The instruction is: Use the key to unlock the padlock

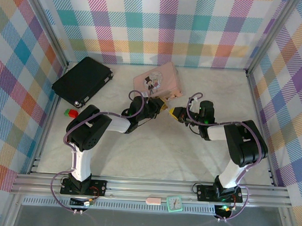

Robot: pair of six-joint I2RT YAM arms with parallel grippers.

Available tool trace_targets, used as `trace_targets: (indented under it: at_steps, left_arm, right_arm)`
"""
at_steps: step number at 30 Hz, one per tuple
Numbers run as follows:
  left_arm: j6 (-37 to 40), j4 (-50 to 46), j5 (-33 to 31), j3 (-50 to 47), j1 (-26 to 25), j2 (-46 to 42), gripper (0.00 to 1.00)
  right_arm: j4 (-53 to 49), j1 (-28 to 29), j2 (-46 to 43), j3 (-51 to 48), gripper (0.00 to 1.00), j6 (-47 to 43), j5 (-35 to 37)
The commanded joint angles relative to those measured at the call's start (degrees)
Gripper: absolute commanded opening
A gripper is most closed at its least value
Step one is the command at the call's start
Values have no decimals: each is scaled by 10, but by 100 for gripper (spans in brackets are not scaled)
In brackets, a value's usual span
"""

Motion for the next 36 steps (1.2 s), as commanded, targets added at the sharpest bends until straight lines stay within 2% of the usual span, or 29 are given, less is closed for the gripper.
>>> trace_targets:
  at_steps: [1,4,10,18,26,33,36]
  left_arm:
    - [-20,53,69,23,-29,-24,0]
    - [-19,64,68,21,-28,-18,0]
    - [-11,67,67,24,-30,-13,0]
    - [5,57,61,27,-33,-14,0]
    - [15,53,62,21,-39,-22,0]
    - [19,55,60,20,-44,-12,0]
    - [14,63,59,22,-48,-4,0]
  right_arm:
    - [31,9,4,18,0,65,34]
    - [88,9,12,6,0,134,32]
    - [133,16,25,-1,0,228,38]
    - [123,33,16,-7,0,260,63]
    - [94,34,42,18,0,273,75]
    - [176,39,85,0,0,395,86]
    - [163,47,86,4,0,389,98]
